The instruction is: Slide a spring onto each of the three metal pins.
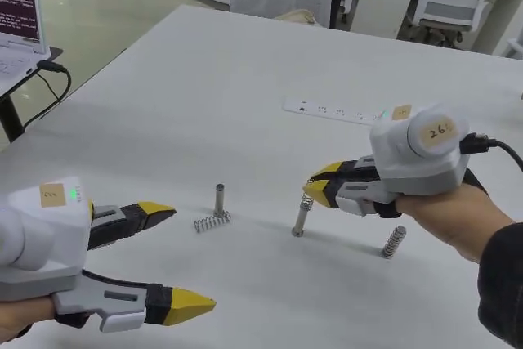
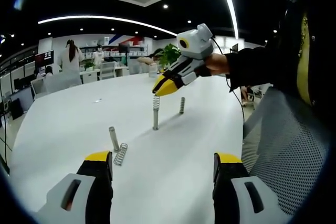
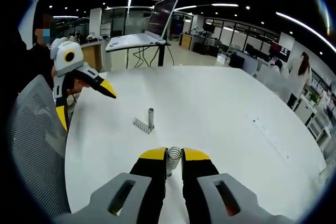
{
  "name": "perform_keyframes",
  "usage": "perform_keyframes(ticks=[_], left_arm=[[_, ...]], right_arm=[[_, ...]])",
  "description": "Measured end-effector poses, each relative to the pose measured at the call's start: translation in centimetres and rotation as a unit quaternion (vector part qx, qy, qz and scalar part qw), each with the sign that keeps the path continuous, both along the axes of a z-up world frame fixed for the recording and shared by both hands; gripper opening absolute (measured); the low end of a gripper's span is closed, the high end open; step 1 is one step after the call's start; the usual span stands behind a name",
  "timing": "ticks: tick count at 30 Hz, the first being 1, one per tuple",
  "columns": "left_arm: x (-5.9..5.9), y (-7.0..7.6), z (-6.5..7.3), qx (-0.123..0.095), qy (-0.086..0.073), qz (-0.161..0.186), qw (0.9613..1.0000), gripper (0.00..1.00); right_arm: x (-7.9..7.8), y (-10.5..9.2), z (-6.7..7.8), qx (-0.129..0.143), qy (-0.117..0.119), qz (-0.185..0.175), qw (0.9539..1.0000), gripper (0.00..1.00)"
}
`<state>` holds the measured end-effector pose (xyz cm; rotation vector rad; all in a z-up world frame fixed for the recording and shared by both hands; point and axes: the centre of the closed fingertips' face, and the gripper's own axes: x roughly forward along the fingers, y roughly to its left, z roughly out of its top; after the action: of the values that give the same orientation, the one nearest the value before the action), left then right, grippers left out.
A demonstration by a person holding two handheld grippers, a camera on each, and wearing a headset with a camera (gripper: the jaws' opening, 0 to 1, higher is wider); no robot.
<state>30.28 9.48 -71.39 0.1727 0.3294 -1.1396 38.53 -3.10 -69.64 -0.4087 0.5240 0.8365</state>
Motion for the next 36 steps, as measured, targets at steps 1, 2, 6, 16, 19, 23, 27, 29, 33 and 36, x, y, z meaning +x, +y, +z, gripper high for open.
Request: perform_keyframes(ticks=[1,2,6,16,19,23,27,29,33,36], left_arm=[[0.0,0.0,0.0,0.0,0.0,0.0,1.0,0.75],[0.0,0.0,0.0,-0.001,0.001,0.0,1.0,0.75],[0.0,0.0,0.0,-0.001,0.001,0.0,1.0,0.74],[0.1,0.0,-0.1,-0.001,0.002,-0.001,1.0,0.74],[0.1,0.0,-0.1,-0.002,0.002,-0.002,1.0,0.73],[0.1,0.0,-0.1,-0.002,0.003,-0.002,1.0,0.73],[0.1,0.1,-0.1,-0.001,0.002,-0.002,1.0,0.72],[0.1,0.1,-0.1,-0.002,0.003,-0.001,1.0,0.72],[0.1,0.2,-0.1,-0.001,0.003,-0.001,1.0,0.72],[0.1,0.2,-0.1,-0.001,0.004,-0.001,1.0,0.72]], right_arm=[[0.0,0.0,-0.1,-0.001,0.002,0.0,1.0,0.07],[0.0,0.0,-0.2,-0.001,0.002,0.0,1.0,0.07],[0.0,-0.1,-0.5,-0.001,0.004,-0.001,1.0,0.07],[-0.1,0.2,-1.7,-0.01,0.011,0.004,0.9999,0.07],[-0.1,0.3,-2.0,-0.011,0.013,0.004,0.9998,0.07],[0.0,0.3,-2.6,-0.014,0.017,0.004,0.9998,0.07],[0.0,0.2,-3.1,-0.015,0.022,0.003,0.9996,0.07],[0.0,0.2,-3.4,-0.015,0.024,0.003,0.9996,0.07],[0.0,0.2,-3.9,-0.017,0.028,0.002,0.9995,0.07],[0.0,0.1,-4.3,-0.019,0.03,0.001,0.9994,0.07]])
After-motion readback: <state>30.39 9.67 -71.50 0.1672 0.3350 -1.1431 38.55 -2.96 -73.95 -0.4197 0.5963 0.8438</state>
